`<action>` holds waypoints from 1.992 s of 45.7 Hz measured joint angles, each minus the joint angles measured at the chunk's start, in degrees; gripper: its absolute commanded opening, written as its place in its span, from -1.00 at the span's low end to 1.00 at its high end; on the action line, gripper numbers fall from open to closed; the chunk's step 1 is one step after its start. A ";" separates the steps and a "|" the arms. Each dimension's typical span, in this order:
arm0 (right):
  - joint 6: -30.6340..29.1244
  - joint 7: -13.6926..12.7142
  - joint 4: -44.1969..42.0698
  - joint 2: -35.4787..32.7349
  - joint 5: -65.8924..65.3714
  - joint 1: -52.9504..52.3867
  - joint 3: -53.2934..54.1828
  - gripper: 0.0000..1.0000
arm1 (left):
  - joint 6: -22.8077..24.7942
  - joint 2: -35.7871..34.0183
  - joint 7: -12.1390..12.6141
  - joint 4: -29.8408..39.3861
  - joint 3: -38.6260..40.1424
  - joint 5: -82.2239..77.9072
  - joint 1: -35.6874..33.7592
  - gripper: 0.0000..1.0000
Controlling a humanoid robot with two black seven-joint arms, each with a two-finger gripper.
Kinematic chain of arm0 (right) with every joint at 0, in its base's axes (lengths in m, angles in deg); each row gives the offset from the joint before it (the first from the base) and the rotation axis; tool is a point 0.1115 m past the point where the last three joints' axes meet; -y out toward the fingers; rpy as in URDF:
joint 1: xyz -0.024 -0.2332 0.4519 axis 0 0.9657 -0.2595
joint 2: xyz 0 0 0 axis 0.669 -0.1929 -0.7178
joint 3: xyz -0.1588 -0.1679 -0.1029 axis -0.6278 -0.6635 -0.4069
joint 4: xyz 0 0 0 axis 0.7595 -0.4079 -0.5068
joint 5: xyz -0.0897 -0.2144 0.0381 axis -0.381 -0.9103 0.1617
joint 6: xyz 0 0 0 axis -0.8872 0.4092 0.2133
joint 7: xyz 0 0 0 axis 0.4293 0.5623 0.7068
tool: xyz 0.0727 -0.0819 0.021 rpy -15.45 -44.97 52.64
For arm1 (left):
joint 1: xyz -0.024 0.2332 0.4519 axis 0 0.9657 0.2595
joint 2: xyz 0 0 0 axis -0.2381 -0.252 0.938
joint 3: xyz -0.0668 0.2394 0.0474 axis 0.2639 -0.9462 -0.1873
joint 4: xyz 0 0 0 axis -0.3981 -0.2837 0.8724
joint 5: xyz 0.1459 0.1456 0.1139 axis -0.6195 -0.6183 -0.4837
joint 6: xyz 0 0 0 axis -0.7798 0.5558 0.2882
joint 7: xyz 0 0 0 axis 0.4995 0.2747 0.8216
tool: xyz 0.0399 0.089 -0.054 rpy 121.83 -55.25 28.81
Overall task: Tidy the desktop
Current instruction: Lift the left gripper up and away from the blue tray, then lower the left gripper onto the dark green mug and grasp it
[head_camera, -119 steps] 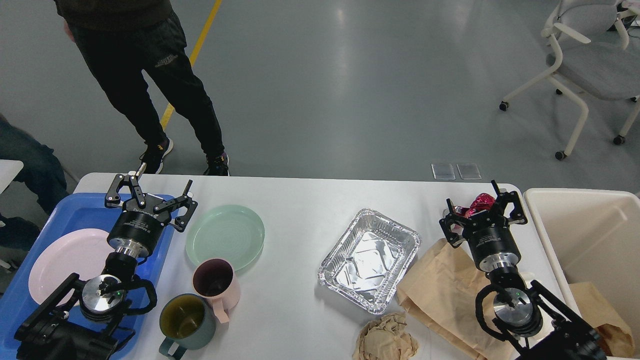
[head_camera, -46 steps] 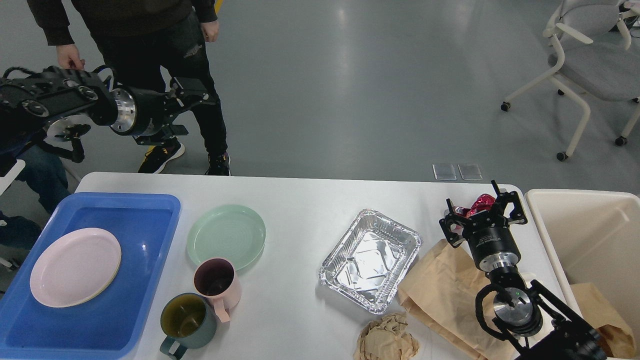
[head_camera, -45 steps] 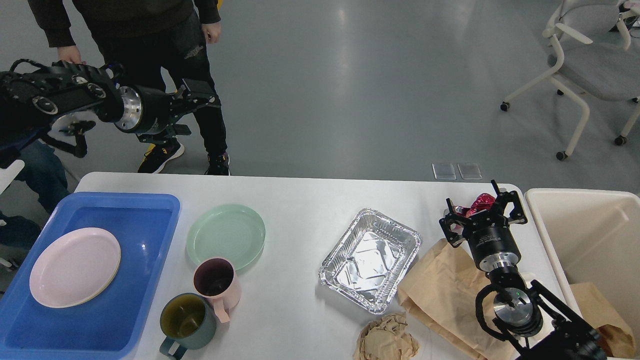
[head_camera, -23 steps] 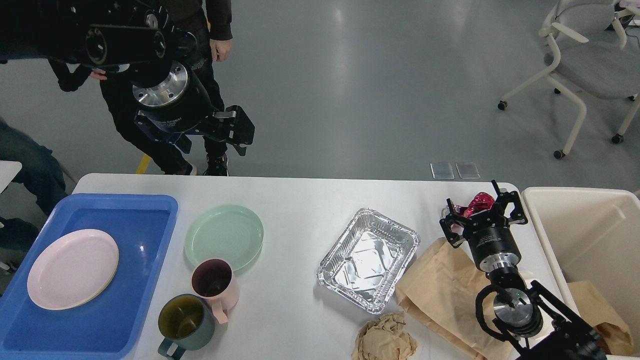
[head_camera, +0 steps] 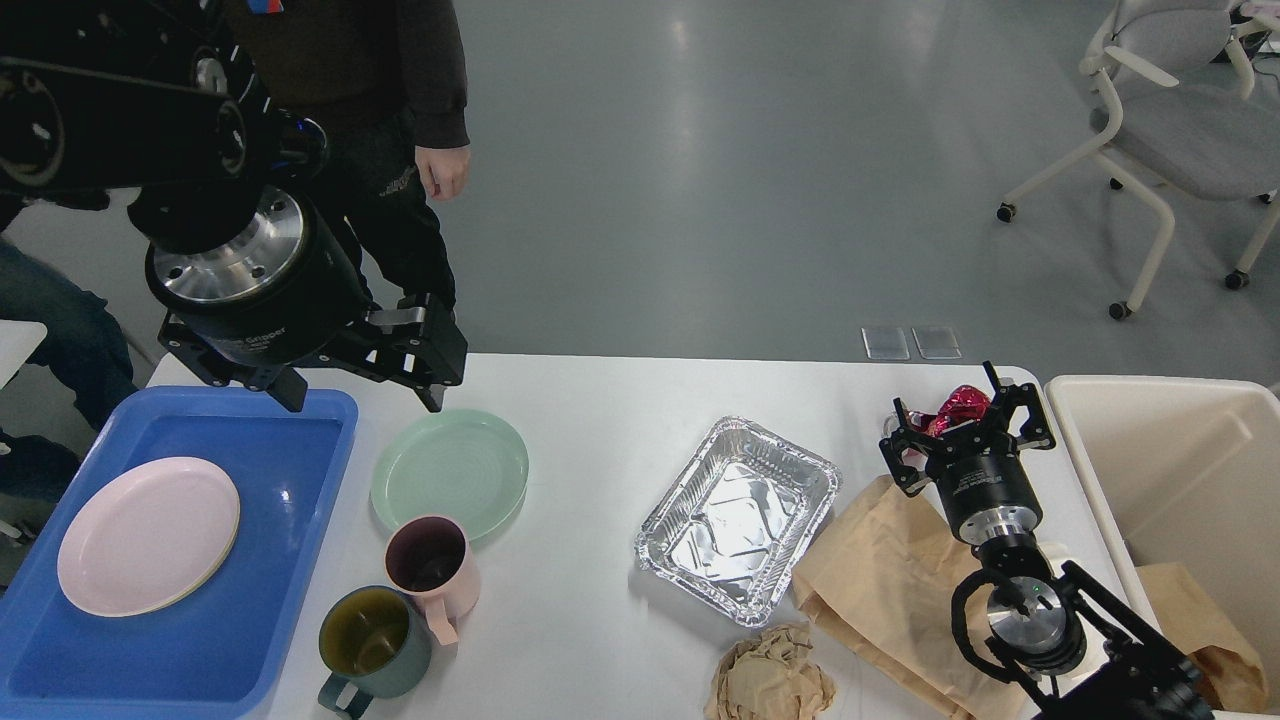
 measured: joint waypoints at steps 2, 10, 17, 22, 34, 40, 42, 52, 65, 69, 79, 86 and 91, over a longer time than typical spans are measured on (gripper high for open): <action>0.00 0.00 0.00 0.00 0.00 -0.01 0.00 1.00 | 0.11 0.00 0.05 0.05 -0.06 0.05 0.38 0.93; 0.00 0.00 0.05 0.00 0.00 0.00 0.00 1.00 | -0.66 -0.30 0.30 0.01 -0.13 0.11 2.83 0.93; 0.00 -0.01 0.10 0.00 0.00 0.03 0.00 1.00 | -1.73 -0.48 0.25 -1.27 1.21 0.11 8.37 0.90; 0.00 -0.01 0.11 0.00 0.00 0.03 0.00 1.00 | -5.87 -1.26 0.88 -1.74 1.97 -0.37 13.90 0.90; 0.00 0.00 0.11 0.00 0.00 0.04 0.00 1.00 | -12.70 -10.20 1.09 -1.91 2.73 -6.69 23.32 0.83; 0.00 0.00 0.10 0.00 0.00 0.04 0.00 1.00 | -17.56 -14.05 1.08 -1.92 3.42 -11.27 30.89 0.78; 0.00 0.00 0.09 0.00 0.00 0.04 0.00 1.00 | -19.77 -15.81 1.08 -1.90 3.49 -13.32 33.54 0.75; 0.00 0.00 0.07 0.00 0.00 0.05 0.00 1.00 | -30.14 -19.48 0.80 -2.46 4.06 -21.03 45.30 0.70; 0.00 0.00 0.07 0.00 0.00 0.04 0.00 1.00 | -40.49 -18.45 1.02 -7.40 6.93 -21.48 58.09 0.70; 0.00 0.00 0.07 0.00 0.00 0.03 0.00 1.00 | -42.56 -17.45 1.09 -8.83 8.50 -21.38 60.76 0.69; 0.00 0.00 0.07 0.00 0.00 0.02 0.00 1.00 | -45.67 -14.63 1.88 -11.08 9.88 -21.16 66.20 0.30; 0.00 0.01 0.07 0.00 0.00 0.01 0.00 1.00 | -46.56 -14.14 2.17 -11.44 10.05 -20.85 66.73 -0.08; 0.00 0.02 0.08 0.00 0.00 0.01 0.00 1.00 | -46.59 -14.02 2.22 -12.16 10.10 -20.73 66.76 -0.37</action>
